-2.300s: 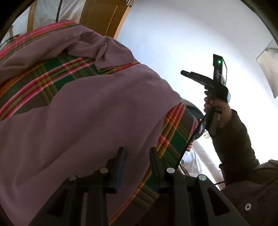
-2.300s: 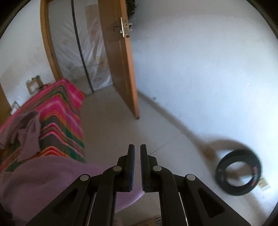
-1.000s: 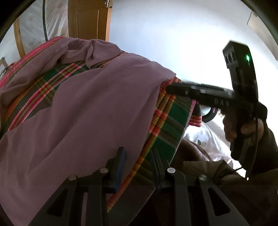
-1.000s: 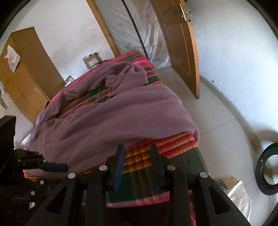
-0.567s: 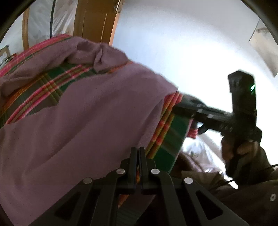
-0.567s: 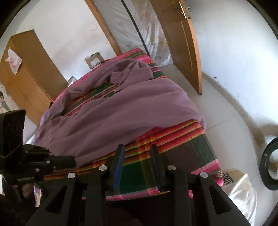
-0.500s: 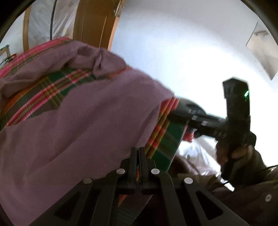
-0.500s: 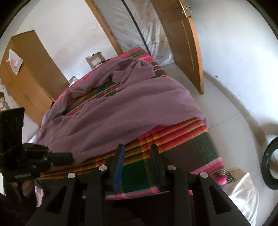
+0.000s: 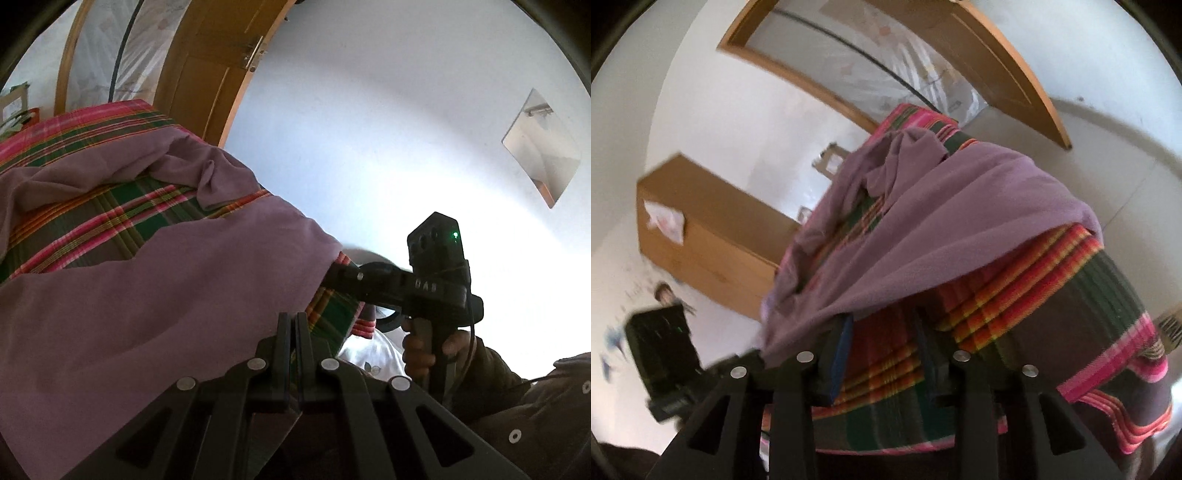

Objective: Fold clothes

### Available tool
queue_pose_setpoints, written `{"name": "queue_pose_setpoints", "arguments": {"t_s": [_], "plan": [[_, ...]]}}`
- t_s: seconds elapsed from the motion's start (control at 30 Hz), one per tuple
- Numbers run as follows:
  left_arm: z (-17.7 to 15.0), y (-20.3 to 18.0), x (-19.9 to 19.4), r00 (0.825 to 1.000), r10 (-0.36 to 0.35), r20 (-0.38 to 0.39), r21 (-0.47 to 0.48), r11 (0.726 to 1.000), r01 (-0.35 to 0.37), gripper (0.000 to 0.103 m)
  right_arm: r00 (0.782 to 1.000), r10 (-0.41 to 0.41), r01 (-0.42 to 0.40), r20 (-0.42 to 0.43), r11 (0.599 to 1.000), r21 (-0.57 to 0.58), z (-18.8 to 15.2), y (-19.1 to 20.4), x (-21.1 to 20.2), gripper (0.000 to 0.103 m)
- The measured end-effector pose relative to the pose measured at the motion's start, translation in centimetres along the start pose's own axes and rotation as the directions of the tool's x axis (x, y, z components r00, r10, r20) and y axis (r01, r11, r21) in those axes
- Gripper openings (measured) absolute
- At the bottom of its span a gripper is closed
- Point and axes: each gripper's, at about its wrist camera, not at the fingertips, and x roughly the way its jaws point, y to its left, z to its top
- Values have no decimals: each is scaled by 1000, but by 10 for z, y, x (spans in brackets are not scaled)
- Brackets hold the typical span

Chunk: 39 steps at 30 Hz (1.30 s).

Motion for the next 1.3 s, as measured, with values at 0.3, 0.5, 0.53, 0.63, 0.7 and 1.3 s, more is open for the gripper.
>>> {"name": "queue_pose_setpoints", "arguments": {"t_s": [0.3,0.5,0.53,0.63,0.7,1.3], "plan": [[-5,-8,-2,1000,-7,-6,26,1000,7,2,980,117,-147,160,971,187,19,-36,-27,51],[-5,-5,-3,1000,-10,-6,5,1000,10,2,989,11,-38,149,983,180,39,-30,-22,50],[-5,-5,-3,1000,-10,-7,6,1000,10,2,989,-4,-23,147,983,184,42,-31,-21,50],[-6,-5,0,1000,-9,-18,5,1000,10,2,986,-86,55,139,975,215,49,-35,-19,33],[-7,-4,2,1000,-11,-25,1,1000,11,2,984,-117,86,135,972,218,49,-38,-19,19],[-27,5,42,985,-33,-171,-31,999,28,2,907,-305,280,289,952,125,45,-44,-82,6]]}}
